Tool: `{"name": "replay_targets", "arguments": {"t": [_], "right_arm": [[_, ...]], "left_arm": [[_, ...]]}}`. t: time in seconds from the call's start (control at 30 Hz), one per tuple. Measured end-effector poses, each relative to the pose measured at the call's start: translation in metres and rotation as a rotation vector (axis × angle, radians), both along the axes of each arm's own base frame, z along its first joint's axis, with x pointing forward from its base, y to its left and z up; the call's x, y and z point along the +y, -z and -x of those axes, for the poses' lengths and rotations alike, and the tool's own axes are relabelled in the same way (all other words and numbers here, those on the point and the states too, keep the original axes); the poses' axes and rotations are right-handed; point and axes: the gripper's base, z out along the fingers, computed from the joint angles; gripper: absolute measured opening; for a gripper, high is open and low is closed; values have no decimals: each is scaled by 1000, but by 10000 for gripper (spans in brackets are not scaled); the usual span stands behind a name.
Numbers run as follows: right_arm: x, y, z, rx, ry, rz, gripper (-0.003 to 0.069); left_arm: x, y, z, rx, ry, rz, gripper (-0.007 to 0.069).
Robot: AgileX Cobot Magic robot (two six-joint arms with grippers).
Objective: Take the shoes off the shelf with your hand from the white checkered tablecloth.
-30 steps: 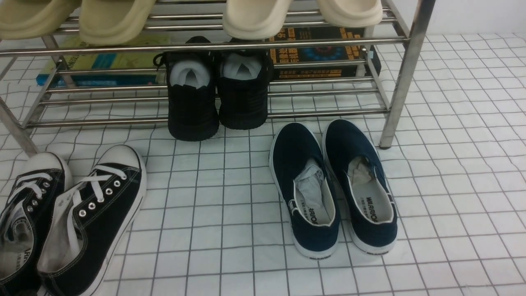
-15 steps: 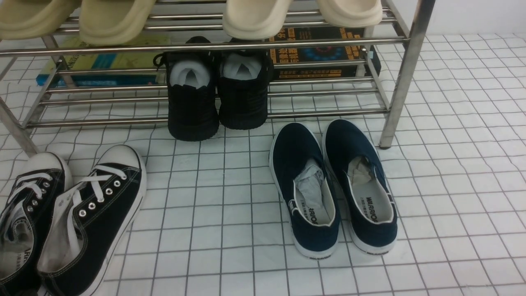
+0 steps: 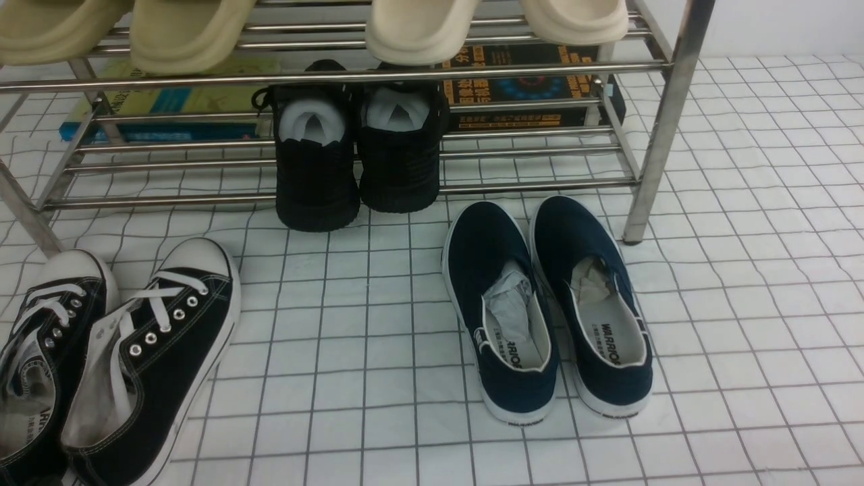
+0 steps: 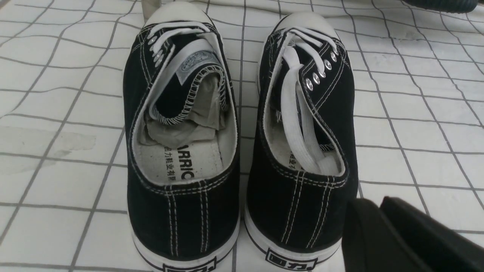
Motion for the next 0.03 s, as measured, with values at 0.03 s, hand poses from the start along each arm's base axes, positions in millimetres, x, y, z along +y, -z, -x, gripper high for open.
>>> {"name": "replay_targets", "arguments": {"t": [0.03], "right_arm": [[0, 0, 0, 0, 0, 0, 239]], "left_arm": [[0, 0, 0, 0, 0, 0, 75]]}}
